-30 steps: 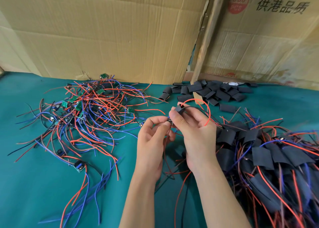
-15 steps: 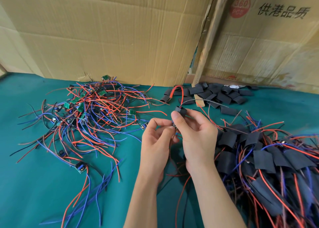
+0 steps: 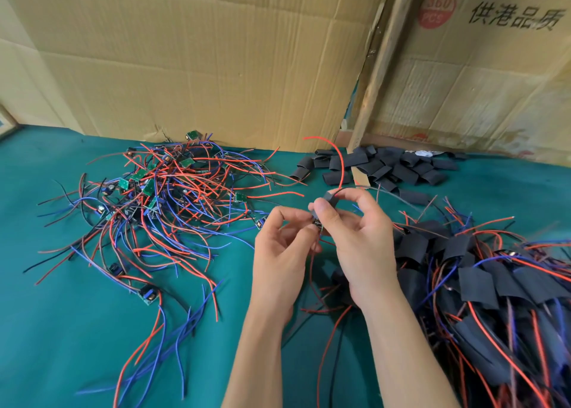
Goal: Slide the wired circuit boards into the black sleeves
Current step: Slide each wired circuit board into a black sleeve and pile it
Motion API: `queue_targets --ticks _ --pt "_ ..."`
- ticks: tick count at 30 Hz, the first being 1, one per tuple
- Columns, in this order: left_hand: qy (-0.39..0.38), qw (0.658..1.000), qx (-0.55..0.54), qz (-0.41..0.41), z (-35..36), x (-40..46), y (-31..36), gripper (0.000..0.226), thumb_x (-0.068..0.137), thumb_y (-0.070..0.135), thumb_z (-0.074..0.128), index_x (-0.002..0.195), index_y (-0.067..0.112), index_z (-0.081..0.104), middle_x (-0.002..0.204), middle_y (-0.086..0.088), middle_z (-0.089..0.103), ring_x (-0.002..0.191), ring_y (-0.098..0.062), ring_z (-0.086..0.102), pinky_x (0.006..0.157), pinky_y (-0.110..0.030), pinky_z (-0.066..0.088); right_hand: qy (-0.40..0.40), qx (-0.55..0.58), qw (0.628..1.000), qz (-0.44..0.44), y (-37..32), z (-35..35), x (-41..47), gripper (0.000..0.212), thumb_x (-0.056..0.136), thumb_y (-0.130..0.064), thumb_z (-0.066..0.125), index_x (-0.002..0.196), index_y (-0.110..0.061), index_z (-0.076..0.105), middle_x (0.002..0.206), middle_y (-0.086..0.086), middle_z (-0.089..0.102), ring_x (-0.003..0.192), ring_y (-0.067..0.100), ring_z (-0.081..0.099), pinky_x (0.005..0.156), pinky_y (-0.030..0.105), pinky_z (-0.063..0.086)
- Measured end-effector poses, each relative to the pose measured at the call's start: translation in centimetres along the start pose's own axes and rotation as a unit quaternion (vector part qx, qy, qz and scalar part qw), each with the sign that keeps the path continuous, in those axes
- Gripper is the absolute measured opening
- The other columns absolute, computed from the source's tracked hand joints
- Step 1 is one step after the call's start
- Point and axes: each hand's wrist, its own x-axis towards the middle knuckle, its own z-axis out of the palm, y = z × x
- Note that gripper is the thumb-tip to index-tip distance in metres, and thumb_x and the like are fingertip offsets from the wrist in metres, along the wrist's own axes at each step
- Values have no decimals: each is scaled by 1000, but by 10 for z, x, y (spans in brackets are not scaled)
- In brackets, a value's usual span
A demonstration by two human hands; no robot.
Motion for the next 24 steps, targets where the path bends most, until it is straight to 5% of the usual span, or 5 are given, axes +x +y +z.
queue_targets --ticks 5,10,13,21,24 --pt "-19 1000 -13 1 -3 0 2 18 96 0 63 107 -4 49 86 -10 75 69 -16 64 69 -23 52 -24 10 999 31 -7 -3 1 11 95 -16 72 101 -11 65 80 3 79 65 15 69 55 23 54" --pt "-2 1000 13 19 -1 -3 5 20 91 12 68 102 8 52 86 -22 75 74 -32 72 70 -34 57 -37 97 987 126 -12 0 0 5 94 -16 71 92 -14 67 73 1 71 62 17 66 53 27 54" --pt "32 998 31 33 -2 -2 5 16 93 7 68 97 11 53 77 -17 74 61 -25 67 63 -29 55 -54 126 978 154 -13 3 -1 5 95 -17 69 93 -13 66 81 7 73 71 22 71 60 32 57" --pt "37 999 21 -25 0 0 8 22 79 18 71 93 13 55 68 -3 66 55 -15 55 57 -22 47 -34 76 990 115 -32 -3 -2 9 97 -3 58 99 -6 67 79 18 75 68 24 72 54 27 56" --pt "138 987 78 -11 -7 1 9 10 81 7 66 85 14 61 72 0 65 60 -15 60 59 -31 49 6 16 999 48 -62 -32 1 13 95 -8 59 94 -12 70 77 13 78 71 22 77 52 19 53"
